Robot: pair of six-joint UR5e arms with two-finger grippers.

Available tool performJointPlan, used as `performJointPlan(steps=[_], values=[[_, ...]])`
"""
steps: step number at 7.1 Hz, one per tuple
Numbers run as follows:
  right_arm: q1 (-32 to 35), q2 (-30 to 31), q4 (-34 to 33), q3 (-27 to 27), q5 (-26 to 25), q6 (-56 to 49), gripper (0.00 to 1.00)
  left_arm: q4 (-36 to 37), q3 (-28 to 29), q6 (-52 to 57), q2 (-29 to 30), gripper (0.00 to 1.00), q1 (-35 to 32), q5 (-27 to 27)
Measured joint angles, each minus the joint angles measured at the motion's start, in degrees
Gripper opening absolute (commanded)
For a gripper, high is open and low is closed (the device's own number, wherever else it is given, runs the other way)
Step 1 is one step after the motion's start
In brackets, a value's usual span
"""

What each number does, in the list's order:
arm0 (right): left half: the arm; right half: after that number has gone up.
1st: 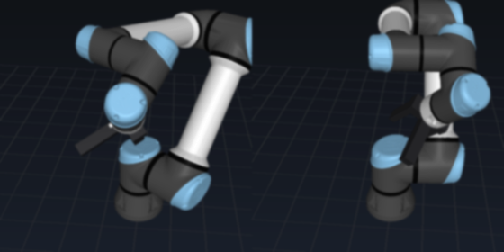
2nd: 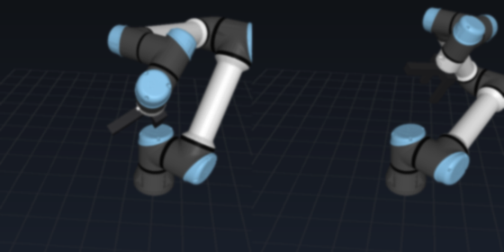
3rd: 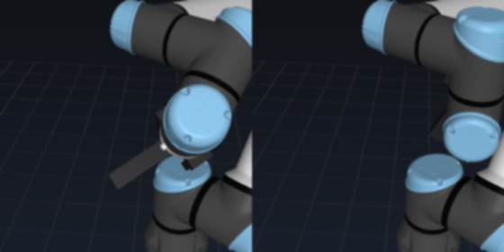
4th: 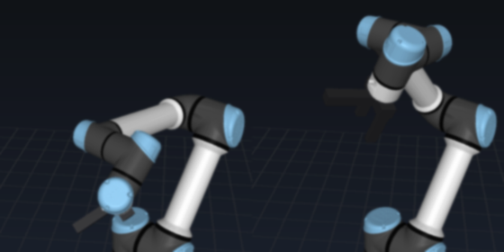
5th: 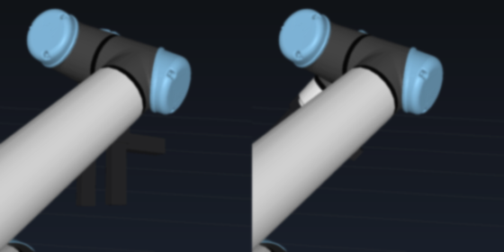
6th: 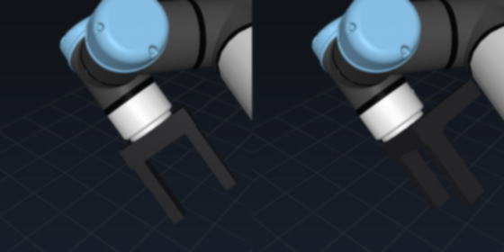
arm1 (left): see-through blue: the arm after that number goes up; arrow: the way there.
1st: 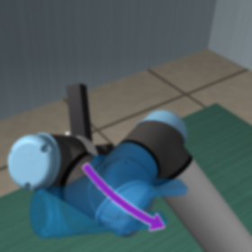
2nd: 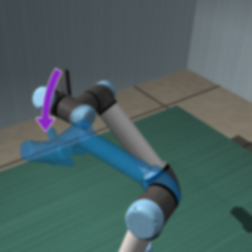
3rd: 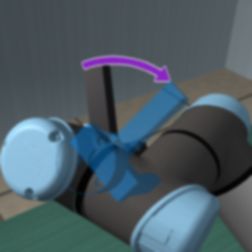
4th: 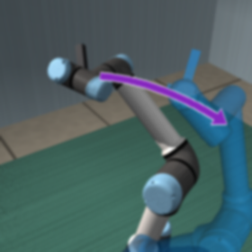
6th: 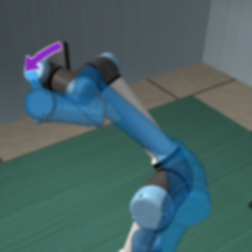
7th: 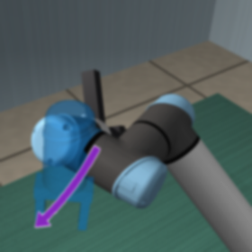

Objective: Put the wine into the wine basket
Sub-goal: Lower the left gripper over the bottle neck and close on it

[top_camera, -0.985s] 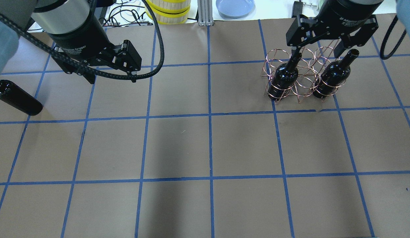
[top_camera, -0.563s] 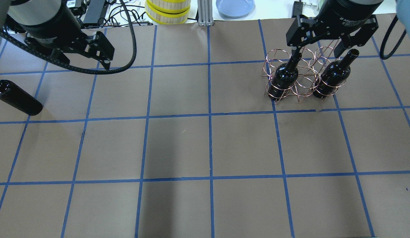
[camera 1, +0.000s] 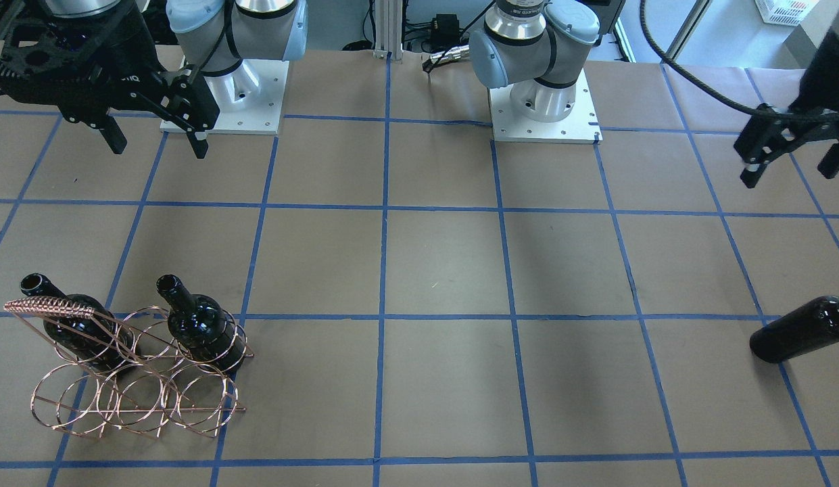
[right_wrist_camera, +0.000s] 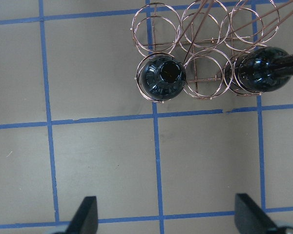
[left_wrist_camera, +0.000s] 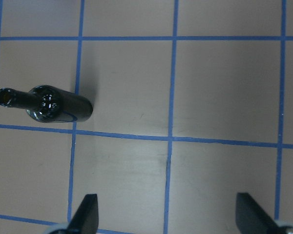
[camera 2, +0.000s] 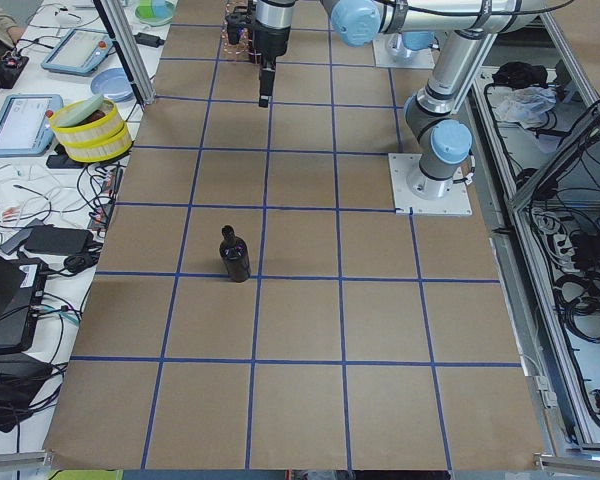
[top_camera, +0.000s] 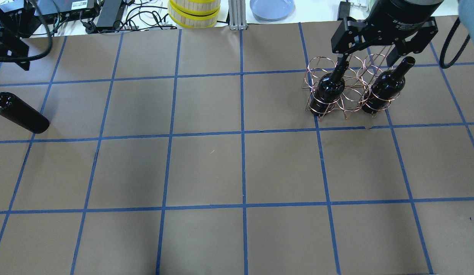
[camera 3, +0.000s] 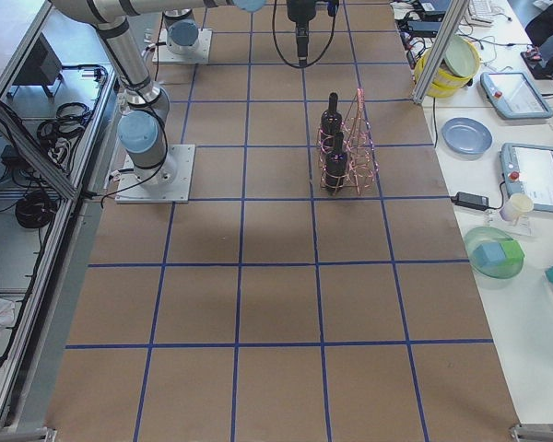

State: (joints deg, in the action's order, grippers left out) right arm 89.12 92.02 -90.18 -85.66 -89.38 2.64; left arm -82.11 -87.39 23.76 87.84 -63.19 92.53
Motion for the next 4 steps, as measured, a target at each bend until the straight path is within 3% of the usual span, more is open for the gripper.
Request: performJointPlan(steps=[2, 4], values=[[0.0, 0.0, 0.0, 0.0, 0.0, 0.0, 1.00, 1.5, -0.1, 9.9, 2.0, 1.00, 10.2, -5.9], [0.0, 0.0, 0.0, 0.0, -0.1, 0.0, 1.00, 7.9, -1.2, 19.7, 4.7, 1.00, 15.0, -7.8]])
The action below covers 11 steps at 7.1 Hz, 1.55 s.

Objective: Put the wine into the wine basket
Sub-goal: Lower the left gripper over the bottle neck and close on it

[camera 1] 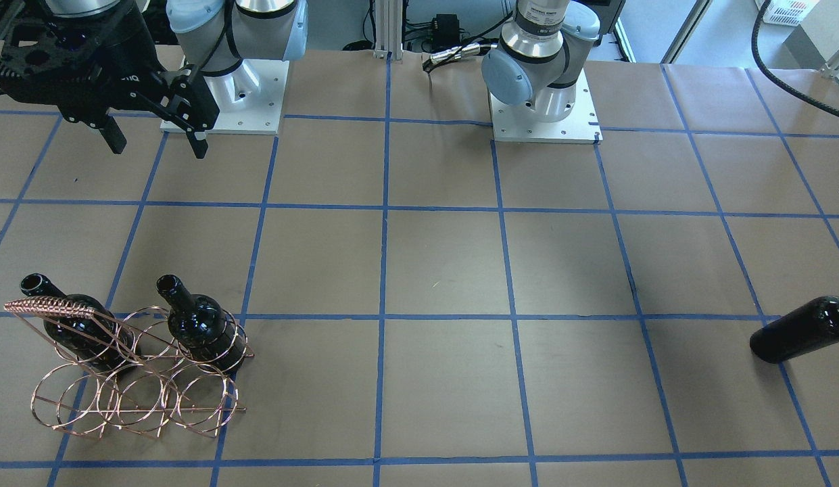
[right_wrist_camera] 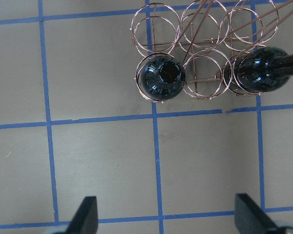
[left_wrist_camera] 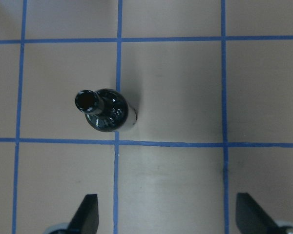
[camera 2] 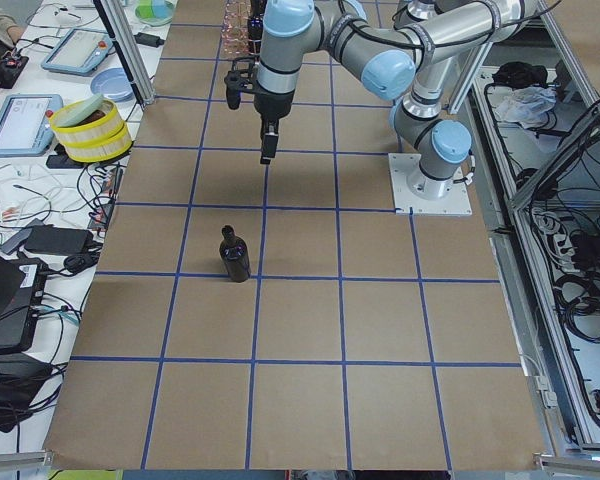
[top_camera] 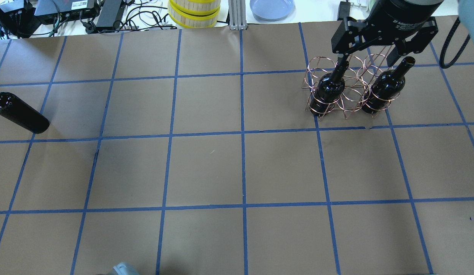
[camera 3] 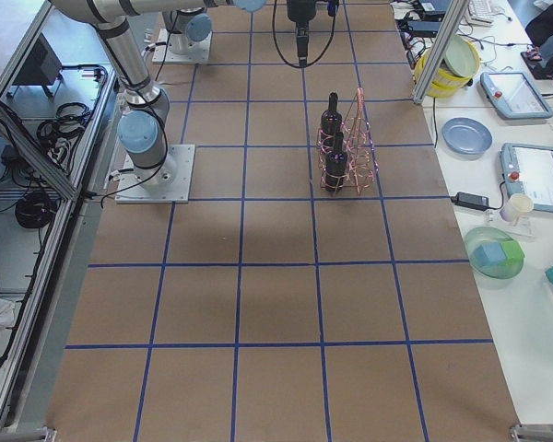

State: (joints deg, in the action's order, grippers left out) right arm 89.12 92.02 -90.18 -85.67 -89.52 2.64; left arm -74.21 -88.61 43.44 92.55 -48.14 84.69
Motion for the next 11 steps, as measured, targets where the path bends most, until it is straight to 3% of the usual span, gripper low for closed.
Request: performJointPlan(steps=[2, 7, 11], values=[[0.0, 0.0, 0.0, 0.0, 0.0, 0.0, 1.00, 7.5, -2.8, 5.5, 3.1, 1.00, 3.2, -3.5], [0.0, 0.0, 0.0, 0.0, 0.2, 0.0, 1.00, 17.2, -4.1, 11.6, 11.3, 1.00, 5.5, -11.4], [0.0, 0.0, 0.0, 0.0, 0.4, 0.0, 1.00, 20.3, -4.0, 11.4, 14.9, 0.98, 5.6, -13.7]])
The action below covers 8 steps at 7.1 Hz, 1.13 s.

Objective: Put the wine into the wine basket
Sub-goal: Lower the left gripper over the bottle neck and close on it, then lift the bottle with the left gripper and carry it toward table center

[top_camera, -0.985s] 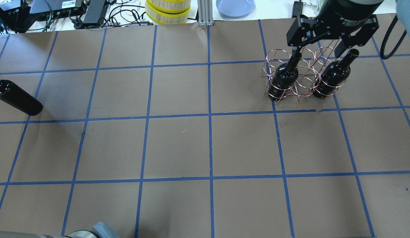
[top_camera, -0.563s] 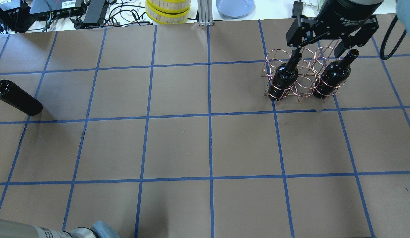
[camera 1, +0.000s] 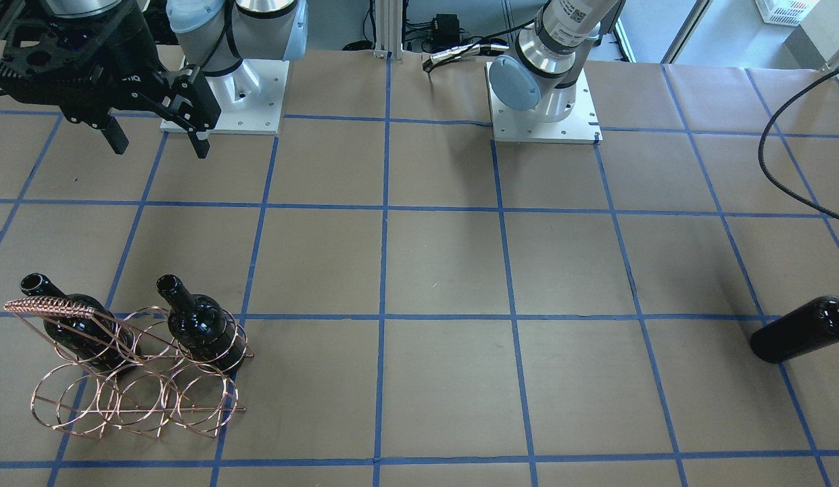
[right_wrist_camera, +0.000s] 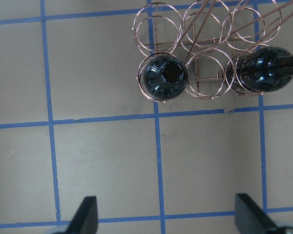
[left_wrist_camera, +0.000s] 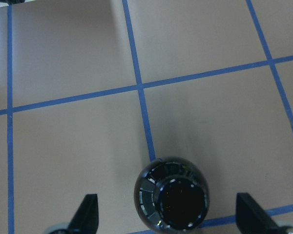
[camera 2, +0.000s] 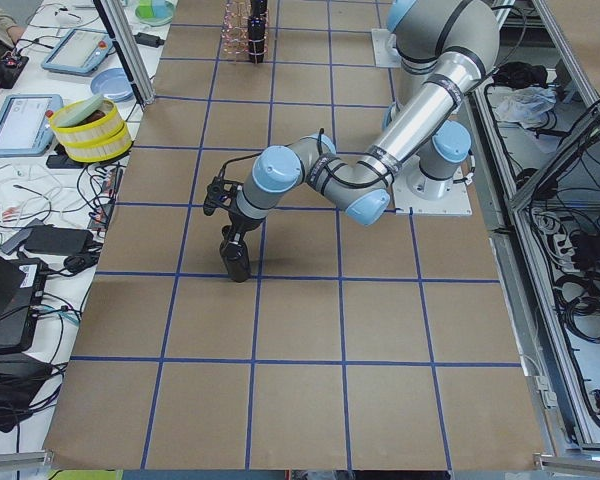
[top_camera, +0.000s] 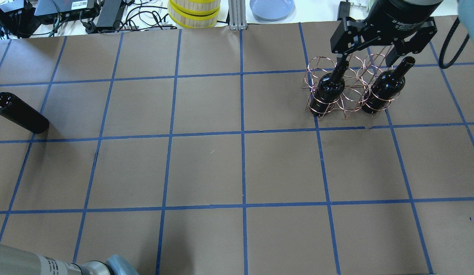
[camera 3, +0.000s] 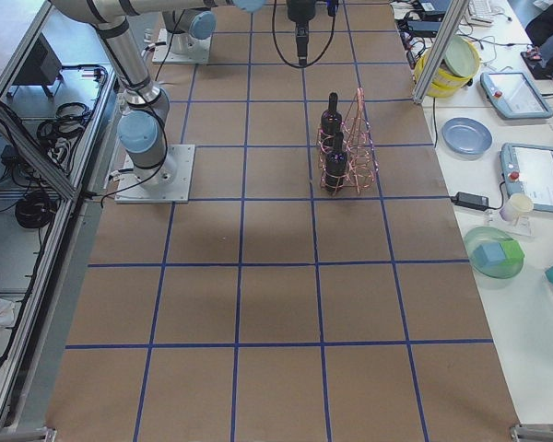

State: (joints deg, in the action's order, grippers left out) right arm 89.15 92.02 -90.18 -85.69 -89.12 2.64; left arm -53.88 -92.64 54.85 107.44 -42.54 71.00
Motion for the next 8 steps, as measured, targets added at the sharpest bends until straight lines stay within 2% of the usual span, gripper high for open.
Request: performJointPlan(steps=[2, 5, 7, 8], values=[[0.0, 0.0, 0.0, 0.0, 0.0, 0.0, 1.00, 0.1, 0.0, -0.3, 0.5, 0.91, 0.0, -1.1], [0.0, 0.0, 0.0, 0.0, 0.0, 0.0, 1.00, 0.1, 0.0, -2.1, 0.7, 0.68, 0.0, -1.9], [0.0, 0.0, 0.0, 0.0, 0.0, 0.0, 1.00, 0.2, 0.1, -2.7, 0.8, 0.67, 0.0, -1.8], [0.0, 0.0, 0.0, 0.0, 0.0, 0.0, 1.00, 0.2, 0.1, -2.8, 0.8, 0.61, -0.1, -1.8]])
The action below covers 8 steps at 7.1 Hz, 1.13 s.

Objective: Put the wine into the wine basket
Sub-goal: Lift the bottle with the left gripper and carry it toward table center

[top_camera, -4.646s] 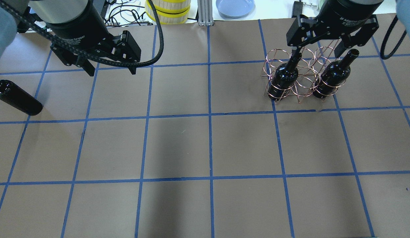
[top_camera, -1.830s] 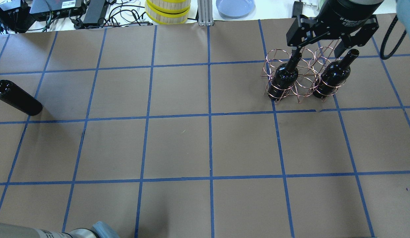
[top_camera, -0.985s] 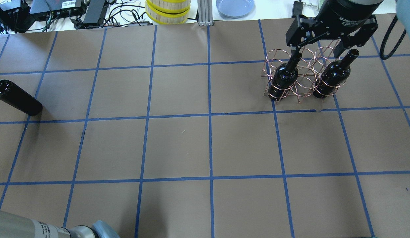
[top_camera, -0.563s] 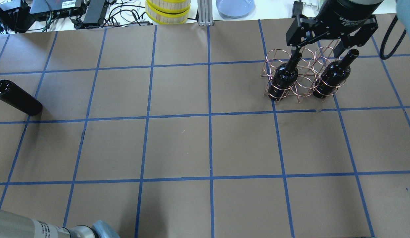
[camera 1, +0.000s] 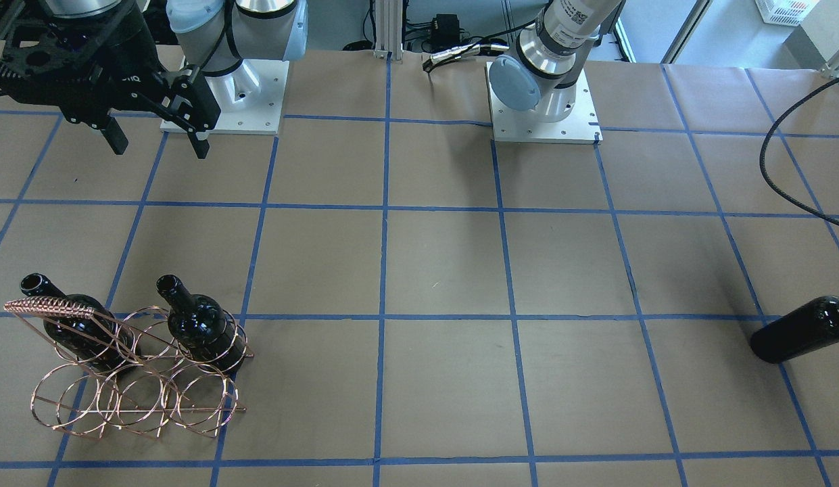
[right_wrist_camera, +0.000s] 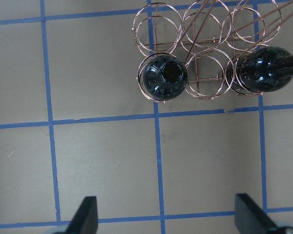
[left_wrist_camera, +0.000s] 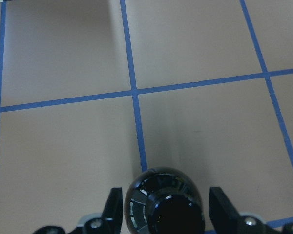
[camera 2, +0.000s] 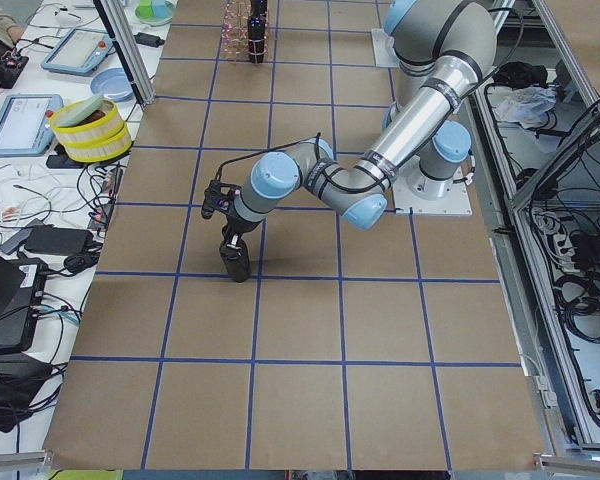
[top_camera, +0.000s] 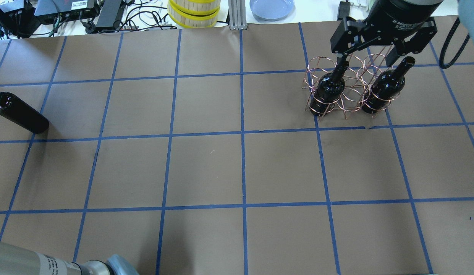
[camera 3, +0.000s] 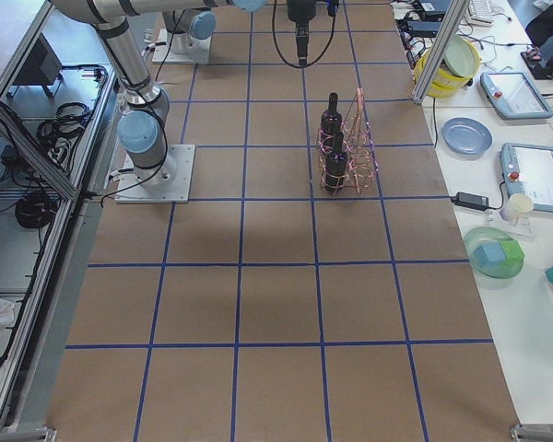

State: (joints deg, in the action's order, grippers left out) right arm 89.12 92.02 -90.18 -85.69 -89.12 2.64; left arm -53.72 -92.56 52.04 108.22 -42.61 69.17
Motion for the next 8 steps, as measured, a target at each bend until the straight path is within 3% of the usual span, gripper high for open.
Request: performJointPlan(steps=[7, 8], values=[[0.0, 0.0, 0.0, 0.0, -0.1, 0.0, 1.00, -0.1, 0.0, 0.5, 0.1, 0.08, 0.0, 0.0], [0.0, 0.0, 0.0, 0.0, -0.1, 0.0, 1.00, -0.3, 0.1, 0.5, 0.0, 0.07, 0.0, 0.0]])
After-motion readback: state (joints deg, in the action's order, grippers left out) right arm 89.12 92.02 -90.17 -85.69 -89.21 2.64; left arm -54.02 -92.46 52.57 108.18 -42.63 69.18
